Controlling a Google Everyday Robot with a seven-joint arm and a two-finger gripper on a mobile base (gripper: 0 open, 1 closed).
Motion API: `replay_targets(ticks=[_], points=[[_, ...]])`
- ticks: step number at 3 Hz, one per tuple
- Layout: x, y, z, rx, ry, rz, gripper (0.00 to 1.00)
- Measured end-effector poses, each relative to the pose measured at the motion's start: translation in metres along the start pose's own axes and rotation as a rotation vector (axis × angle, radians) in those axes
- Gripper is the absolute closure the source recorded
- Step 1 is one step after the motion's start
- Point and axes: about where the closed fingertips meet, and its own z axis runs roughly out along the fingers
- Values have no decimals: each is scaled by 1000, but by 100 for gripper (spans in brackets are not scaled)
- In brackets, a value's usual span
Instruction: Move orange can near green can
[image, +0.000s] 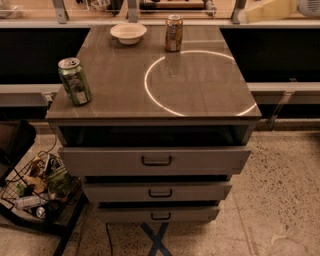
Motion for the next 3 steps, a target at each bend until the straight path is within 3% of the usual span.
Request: replay_targets(ticks=[1, 2, 3], points=[[9, -26, 19, 40, -86, 61, 0], [11, -25, 20, 38, -80, 59, 0], [18, -14, 42, 62, -112, 103, 0]])
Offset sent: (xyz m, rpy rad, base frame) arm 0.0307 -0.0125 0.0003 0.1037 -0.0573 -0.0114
